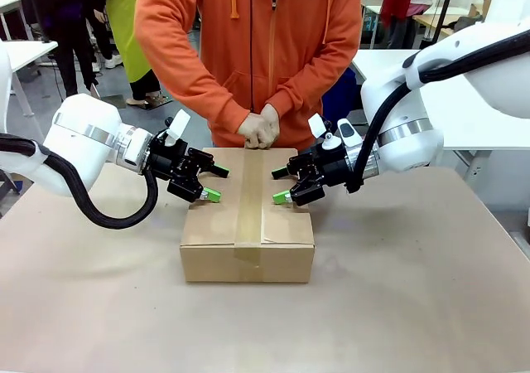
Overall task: Pack the gift set into the box.
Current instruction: Press and hold the closed box until the human finishes sealing it.
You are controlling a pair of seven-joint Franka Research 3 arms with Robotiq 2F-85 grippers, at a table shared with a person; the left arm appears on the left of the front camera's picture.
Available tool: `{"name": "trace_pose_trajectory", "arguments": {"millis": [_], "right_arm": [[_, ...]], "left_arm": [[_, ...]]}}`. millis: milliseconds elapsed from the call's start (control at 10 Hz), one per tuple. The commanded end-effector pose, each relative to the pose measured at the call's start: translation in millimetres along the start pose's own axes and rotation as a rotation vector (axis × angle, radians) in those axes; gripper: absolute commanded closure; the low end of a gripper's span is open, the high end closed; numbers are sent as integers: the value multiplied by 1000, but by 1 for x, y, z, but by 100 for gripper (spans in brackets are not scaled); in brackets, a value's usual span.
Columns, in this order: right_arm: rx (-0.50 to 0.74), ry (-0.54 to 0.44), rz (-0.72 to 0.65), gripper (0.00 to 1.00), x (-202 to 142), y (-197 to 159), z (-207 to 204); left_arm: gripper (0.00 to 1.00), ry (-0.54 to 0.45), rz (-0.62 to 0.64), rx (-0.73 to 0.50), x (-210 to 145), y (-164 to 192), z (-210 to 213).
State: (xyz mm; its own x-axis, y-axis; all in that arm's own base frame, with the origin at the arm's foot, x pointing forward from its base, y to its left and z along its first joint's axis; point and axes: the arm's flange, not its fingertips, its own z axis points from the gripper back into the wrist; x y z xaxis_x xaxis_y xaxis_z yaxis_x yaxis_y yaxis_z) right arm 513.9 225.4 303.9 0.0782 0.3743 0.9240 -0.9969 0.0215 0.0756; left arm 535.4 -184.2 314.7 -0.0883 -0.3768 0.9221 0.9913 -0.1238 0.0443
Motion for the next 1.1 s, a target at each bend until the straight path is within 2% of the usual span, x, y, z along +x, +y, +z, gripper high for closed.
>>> {"name": "trace_pose_trajectory", "arguments": {"millis": [0,1000], "right_arm": [[-5,2,0,0,-2,0,0],[-5,2,0,0,-2,0,0]], "left_arm": [[0,2,-2,-1,-1,-1,-1],[0,2,-2,-1,-1,-1,-1]]}}
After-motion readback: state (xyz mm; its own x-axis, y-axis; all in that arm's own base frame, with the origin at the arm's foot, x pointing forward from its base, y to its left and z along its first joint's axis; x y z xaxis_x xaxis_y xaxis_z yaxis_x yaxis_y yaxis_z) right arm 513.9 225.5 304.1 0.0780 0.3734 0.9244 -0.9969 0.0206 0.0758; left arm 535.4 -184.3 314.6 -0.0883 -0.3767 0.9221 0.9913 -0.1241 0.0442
